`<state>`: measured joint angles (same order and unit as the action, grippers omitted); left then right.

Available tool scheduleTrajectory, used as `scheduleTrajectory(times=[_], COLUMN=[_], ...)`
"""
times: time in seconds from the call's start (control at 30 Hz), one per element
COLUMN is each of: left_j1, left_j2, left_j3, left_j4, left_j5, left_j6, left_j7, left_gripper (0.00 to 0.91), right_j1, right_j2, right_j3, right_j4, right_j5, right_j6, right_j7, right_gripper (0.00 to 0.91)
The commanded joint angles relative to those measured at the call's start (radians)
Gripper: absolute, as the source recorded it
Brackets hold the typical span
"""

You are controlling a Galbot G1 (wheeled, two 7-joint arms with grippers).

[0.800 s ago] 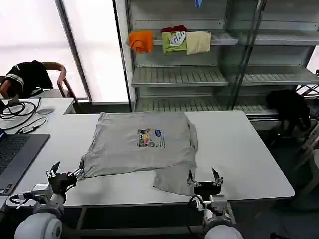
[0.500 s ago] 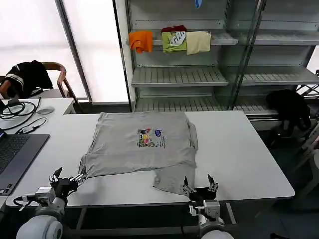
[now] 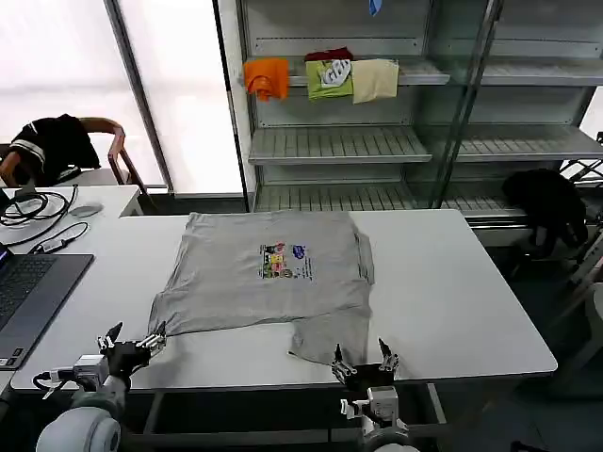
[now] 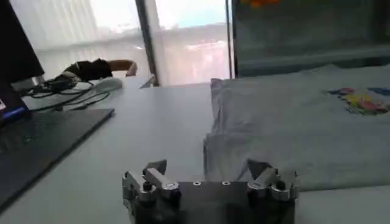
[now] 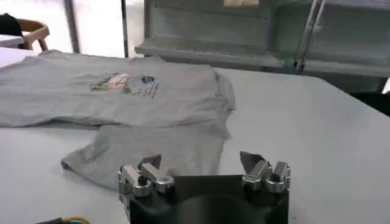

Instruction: Fold and organize the clothes.

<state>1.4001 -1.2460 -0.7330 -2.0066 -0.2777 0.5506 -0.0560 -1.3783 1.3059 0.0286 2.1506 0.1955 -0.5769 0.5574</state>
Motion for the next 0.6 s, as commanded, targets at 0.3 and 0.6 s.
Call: scheduleTrajectory(times=[0.3, 0.6], left_j1=[-0.025, -0.016], left_j2=[0.009, 0.021], left_j3=[0.010, 0.031], left_j4=[0.057, 0.069], left_j5=[-0.026, -0.024], left_j6=[-0.014, -0.013], left_j7=[0.014, 0.014], left_gripper=[0.907, 0.030], right_j1=[0.000, -0.003], right_j2=[0.000, 0.007], right_j3=[-0.005, -0.006], right_j4=[-0.008, -0.029], right_j5=[-0.002, 0.001], right_j6=[-0.001, 0.001], right_j7=[0.004, 0.003], right_gripper=[0.907, 0.171])
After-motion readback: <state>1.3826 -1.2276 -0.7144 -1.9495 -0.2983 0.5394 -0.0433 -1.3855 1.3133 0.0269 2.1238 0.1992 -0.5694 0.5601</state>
